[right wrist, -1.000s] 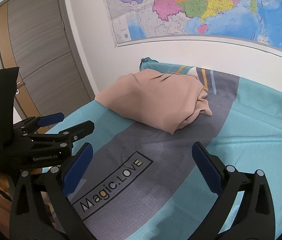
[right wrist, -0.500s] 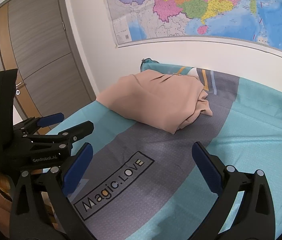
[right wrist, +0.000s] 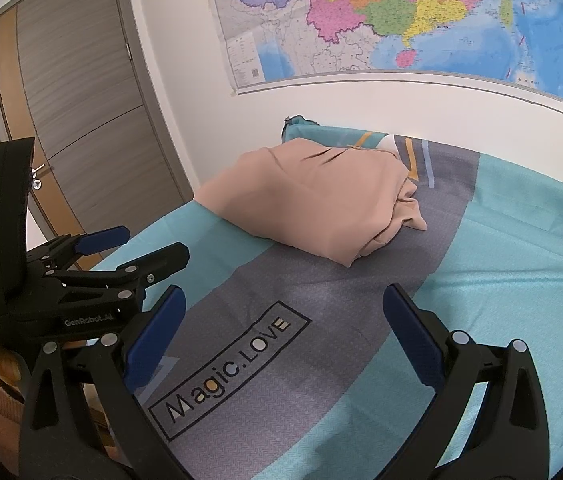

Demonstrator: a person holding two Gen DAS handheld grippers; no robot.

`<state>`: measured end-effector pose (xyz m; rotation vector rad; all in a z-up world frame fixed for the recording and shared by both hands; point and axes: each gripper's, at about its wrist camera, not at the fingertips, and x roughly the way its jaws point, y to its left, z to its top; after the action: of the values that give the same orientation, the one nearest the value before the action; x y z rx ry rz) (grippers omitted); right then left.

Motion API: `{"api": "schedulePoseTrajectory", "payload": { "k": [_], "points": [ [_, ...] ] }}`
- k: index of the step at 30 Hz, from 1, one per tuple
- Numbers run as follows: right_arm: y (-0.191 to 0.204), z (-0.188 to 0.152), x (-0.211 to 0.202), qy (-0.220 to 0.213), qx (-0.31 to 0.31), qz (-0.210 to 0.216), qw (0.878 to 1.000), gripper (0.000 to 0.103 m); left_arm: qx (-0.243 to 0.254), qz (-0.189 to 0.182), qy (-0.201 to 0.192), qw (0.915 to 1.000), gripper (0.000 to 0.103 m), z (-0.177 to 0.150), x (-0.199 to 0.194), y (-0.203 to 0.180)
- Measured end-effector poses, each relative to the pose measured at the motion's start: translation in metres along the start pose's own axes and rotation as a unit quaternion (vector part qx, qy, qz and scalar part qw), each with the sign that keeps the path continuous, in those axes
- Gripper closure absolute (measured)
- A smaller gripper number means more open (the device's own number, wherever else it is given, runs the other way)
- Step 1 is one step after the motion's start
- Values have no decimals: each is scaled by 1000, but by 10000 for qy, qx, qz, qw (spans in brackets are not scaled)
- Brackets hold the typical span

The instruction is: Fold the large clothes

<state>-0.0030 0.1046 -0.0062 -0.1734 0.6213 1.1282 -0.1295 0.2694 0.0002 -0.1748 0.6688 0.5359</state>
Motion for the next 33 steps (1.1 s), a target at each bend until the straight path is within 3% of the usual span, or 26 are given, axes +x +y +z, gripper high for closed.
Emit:
{"api": "schedulePoseTrajectory", "payload": {
  "k": [33],
  "points": [
    [1,3,0,-5,36,8,10000,5,12,2,5,10000,7,-1,0,-1]
  ]
}}
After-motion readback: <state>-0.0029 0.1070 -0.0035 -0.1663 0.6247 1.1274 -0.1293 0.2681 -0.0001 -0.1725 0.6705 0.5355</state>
